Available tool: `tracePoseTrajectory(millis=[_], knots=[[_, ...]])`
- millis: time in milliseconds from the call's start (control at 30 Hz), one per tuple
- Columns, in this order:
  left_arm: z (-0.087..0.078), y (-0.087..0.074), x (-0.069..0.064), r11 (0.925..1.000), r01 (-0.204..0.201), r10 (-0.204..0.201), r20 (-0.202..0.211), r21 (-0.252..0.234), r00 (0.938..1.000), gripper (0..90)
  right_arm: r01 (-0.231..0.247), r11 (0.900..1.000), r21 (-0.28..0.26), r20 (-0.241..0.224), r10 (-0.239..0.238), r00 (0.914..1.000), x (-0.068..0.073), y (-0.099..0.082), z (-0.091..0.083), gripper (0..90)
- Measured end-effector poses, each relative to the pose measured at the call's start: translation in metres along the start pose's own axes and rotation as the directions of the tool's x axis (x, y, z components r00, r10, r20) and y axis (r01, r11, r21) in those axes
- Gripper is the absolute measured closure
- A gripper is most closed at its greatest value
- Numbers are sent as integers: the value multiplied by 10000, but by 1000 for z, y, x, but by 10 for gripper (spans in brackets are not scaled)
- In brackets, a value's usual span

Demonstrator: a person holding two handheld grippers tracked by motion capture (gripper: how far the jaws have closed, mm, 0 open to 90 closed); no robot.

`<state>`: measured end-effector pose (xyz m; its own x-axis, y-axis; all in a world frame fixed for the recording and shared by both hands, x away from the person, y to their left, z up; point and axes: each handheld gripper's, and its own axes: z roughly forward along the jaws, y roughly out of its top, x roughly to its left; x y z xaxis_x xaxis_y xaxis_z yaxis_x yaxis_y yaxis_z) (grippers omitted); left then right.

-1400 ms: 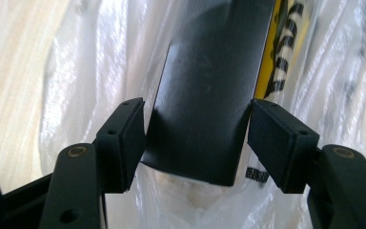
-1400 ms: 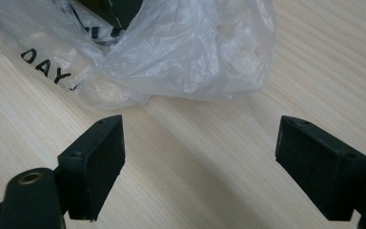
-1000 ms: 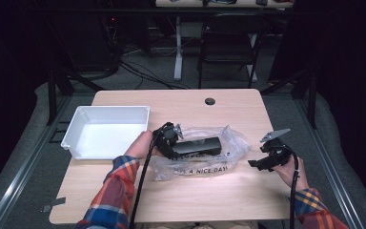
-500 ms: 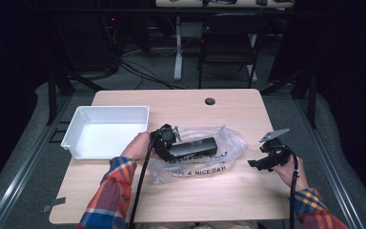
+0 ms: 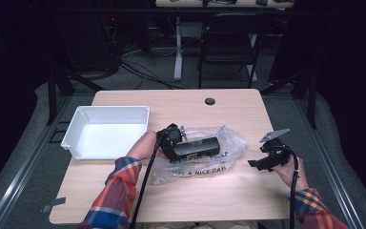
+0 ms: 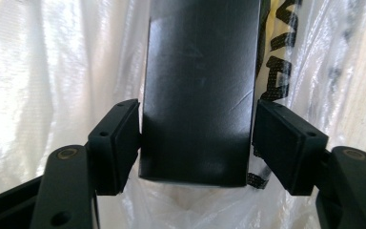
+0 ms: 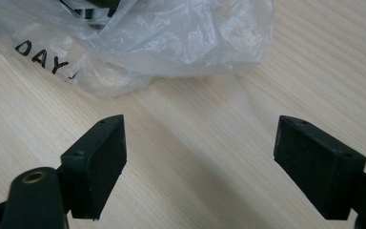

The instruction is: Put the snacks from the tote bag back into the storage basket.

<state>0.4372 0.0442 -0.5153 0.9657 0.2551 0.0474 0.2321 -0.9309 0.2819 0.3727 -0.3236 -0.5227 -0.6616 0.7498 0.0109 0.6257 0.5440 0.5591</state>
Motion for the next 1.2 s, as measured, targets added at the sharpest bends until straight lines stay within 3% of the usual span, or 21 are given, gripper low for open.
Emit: tracePoseTrajectory(millis=[400, 500, 600, 967, 1200], knots=[[10, -3, 1, 9998, 160, -162, 126, 148, 9998, 411, -65, 10000, -73, 49, 65, 10000, 0, 0, 0, 180], [9, -6, -5, 9999, -17, 17, -38, -138, 10000, 426, -18, 10000, -85, 61, 18, 10000, 0, 0, -1, 180], [9, -9, -5, 9997, -73, 74, 50, -228, 10000, 430, -3, 9999, -105, 79, 4, 10000, 0, -1, -2, 180], [-2, -13, -5, 9936, 188, -190, -9, -1117, 9998, 434, -74, 9998, -191, 120, 76, 9999, -1, -1, -3, 181], [-12, -17, -6, 9928, 125, -133, -62, -1192, 9999, 434, -63, 9997, -233, 101, 66, 9999, -2, -1, -3, 182]])
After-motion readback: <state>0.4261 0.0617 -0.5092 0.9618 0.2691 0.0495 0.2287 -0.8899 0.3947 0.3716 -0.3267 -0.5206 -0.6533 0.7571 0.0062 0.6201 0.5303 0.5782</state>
